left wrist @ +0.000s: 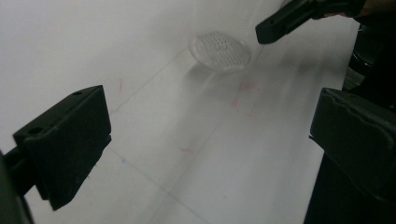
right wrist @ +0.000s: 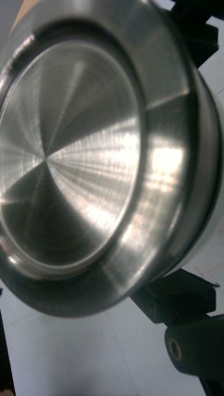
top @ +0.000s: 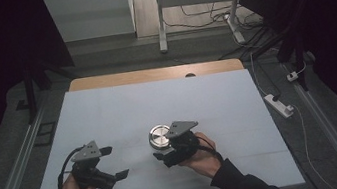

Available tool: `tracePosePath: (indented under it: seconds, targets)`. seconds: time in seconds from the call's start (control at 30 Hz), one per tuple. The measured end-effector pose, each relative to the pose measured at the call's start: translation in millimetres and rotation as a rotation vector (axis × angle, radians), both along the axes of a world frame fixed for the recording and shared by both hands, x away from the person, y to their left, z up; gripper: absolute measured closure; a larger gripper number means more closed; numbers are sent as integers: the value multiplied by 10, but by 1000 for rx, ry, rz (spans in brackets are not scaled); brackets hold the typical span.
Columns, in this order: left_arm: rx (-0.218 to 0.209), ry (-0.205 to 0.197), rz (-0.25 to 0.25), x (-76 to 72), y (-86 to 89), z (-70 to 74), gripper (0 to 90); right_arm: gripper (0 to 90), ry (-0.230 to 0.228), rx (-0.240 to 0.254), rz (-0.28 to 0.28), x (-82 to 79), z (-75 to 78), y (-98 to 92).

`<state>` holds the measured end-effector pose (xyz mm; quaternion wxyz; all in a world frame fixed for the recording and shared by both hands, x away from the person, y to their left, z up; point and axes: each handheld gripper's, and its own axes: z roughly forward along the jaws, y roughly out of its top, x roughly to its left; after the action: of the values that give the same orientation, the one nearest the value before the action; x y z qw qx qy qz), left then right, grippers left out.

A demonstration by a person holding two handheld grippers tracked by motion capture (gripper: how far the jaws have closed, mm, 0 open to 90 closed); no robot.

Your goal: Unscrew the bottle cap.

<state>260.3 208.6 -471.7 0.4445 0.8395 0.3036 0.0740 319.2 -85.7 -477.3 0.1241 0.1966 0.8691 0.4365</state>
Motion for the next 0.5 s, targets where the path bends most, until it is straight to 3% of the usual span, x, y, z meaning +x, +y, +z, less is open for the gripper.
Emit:
tracePosePath:
  seconds: [0.37, 0.5]
  targets:
    - [15, -63, -65, 245, -224, 142, 0, 152, 10, -6, 14, 4, -13, 3]
    - [7, -68, -119, 350, -323, 164, 0, 152, 11, -7, 18, 8, -15, 2]
